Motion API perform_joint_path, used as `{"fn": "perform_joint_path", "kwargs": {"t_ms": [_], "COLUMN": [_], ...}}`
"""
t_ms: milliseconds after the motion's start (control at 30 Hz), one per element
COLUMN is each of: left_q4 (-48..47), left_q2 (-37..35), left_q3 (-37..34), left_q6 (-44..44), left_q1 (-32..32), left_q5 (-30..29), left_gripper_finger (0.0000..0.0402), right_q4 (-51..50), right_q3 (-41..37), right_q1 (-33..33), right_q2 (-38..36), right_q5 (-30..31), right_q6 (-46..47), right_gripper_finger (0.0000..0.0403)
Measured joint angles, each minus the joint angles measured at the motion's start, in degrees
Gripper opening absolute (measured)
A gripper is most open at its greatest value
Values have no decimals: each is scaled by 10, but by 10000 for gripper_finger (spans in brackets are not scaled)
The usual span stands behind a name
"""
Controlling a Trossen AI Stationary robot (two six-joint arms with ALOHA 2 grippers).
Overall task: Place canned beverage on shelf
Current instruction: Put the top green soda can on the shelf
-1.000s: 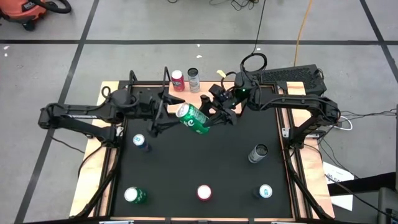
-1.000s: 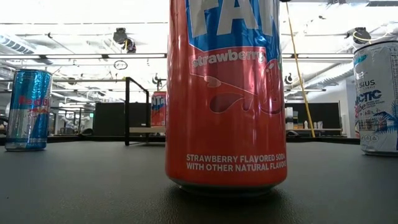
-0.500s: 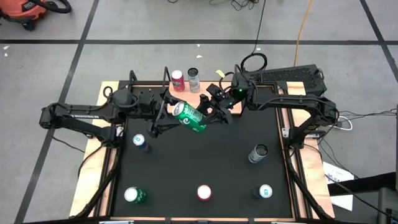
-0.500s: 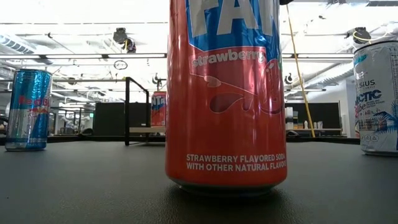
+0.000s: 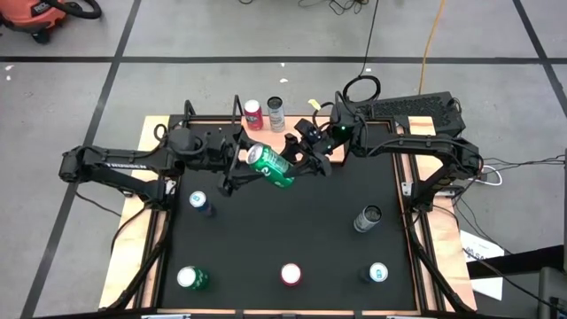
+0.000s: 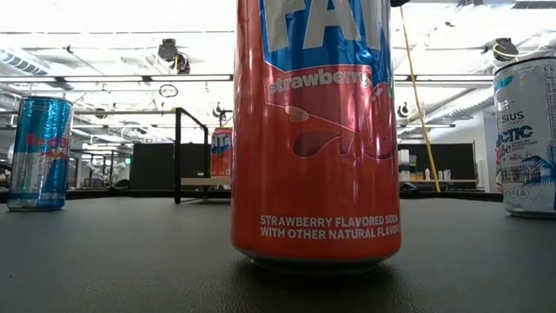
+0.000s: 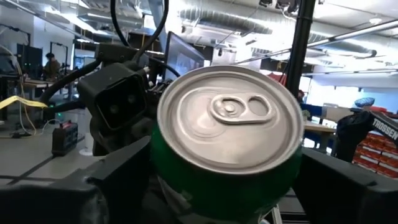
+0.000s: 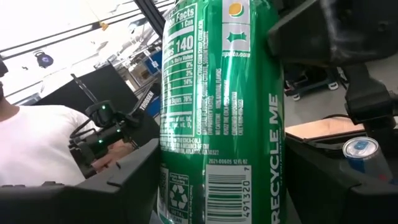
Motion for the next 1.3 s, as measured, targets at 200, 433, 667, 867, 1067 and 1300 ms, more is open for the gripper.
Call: {"fn": "perform_joint_path", "kwargs": {"t_ms": [200, 433, 667, 867, 1067, 1300], "left_q4": [-2, -9, -71, -116, -145, -198], "left_q2": [0, -1, 0, 2, 0, 54], "left_q3": [0, -1, -1, 4, 9, 9], "left_q6": [1, -2, -6, 16, 61, 80], "left_q1": [4, 17, 31, 42, 46, 71], "left_q5": [2, -7, -30, -72, -92, -126], "left_gripper_finger": [281, 283, 287, 287, 288, 288], "right_q4": [-21, -118, -244, -391, -483, -505], "right_q3": [0, 2, 2, 0, -1, -1], "right_q1": [0, -8, -15, -19, -26, -26], "right_q2": [-2, -10, -16, -33, -61, -103], "right_q5": [5, 77, 102, 160, 235, 347], "right_q6": [-2, -23, -45, -88, -125, -101], "right_gripper_finger": [281, 316, 316, 315, 315, 315]}}
